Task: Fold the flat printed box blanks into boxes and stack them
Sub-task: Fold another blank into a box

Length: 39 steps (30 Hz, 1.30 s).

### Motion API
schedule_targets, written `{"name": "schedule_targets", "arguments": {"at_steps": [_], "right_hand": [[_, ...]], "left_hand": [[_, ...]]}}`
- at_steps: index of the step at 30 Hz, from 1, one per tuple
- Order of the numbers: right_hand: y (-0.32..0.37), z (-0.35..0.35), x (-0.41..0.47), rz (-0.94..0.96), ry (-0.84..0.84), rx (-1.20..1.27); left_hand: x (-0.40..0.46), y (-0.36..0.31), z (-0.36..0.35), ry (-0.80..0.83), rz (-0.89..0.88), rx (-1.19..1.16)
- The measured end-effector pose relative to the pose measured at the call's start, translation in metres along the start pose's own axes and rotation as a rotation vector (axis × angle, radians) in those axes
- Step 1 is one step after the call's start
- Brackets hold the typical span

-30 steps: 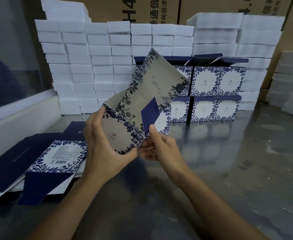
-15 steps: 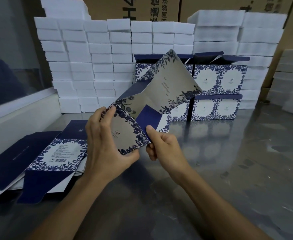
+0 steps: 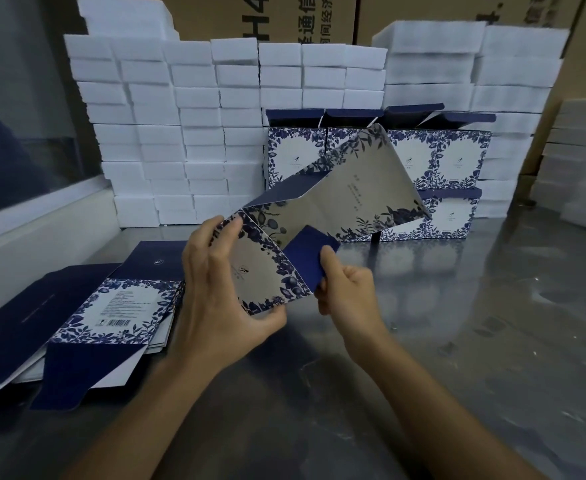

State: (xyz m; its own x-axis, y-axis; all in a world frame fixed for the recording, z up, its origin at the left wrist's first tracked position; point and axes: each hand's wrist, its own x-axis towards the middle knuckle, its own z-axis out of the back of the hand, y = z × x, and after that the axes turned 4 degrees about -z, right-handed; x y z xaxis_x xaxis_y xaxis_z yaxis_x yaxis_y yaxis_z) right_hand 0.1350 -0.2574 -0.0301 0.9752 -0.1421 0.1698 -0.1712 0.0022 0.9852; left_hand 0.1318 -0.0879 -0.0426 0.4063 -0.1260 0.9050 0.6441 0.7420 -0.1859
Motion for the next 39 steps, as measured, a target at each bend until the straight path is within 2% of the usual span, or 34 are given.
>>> {"name": "schedule_targets", "arguments": {"at_steps": [6, 16, 19, 22, 27, 30, 35, 39], "right_hand": [[-0.003, 0.000, 0.000, 0.010, -0.057, -0.017], [-0.005, 0.017, 0.013, -0.124, -0.227, 0.122], [-0.005, 0.021, 0.016, -0.172, -0.239, 0.168], [-0.005, 0.018, 0.015, -0.131, -0.236, 0.179], [0.000, 0.000, 0.005, -0.252, 0.030, 0.271], [0.002, -0.013, -0.004, -0.381, 0.112, 0.424], [0.003, -0.006, 0.001, -0.383, 0.072, 0.423], [0.000, 0.004, 0.008, -0.358, 0.047, 0.360]], "left_hand": [[-0.001, 0.002, -0.001, 0.012, -0.019, -0.005], [0.000, -0.004, 0.000, 0.047, -0.081, -0.069], [0.000, -0.003, 0.002, 0.064, -0.060, -0.085], [0.000, -0.007, 0.000, 0.049, -0.038, -0.094], [0.000, -0.010, 0.002, -0.004, 0.186, -0.211], [0.000, -0.016, 0.000, -0.002, 0.358, -0.384], [0.003, -0.016, 0.003, 0.043, 0.477, -0.591], [0.007, -0.013, 0.002, -0.007, 0.754, -0.903]]}}
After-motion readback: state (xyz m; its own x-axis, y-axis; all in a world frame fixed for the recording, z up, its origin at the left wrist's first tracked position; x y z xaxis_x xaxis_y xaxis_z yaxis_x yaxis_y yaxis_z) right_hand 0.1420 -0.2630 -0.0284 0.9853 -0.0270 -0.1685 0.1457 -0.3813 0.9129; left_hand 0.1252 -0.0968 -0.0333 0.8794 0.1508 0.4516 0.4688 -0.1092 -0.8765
